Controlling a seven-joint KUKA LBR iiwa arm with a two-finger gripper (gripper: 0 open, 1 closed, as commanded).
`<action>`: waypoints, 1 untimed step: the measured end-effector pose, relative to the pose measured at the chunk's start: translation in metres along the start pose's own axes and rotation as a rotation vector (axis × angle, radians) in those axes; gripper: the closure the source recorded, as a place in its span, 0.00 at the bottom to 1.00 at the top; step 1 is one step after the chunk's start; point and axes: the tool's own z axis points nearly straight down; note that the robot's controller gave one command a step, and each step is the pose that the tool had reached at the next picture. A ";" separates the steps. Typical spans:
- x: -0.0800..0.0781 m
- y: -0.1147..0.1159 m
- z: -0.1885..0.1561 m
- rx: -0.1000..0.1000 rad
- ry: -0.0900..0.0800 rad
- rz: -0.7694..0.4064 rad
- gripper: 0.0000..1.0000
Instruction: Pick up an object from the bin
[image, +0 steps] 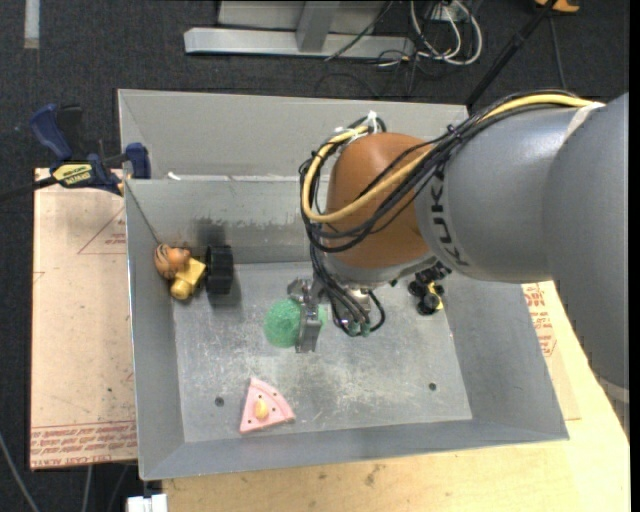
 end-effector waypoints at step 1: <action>0.001 -0.011 0.000 0.006 0.033 -0.002 1.00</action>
Offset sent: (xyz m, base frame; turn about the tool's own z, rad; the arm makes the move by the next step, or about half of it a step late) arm -0.0069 -0.0178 -0.0886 0.0442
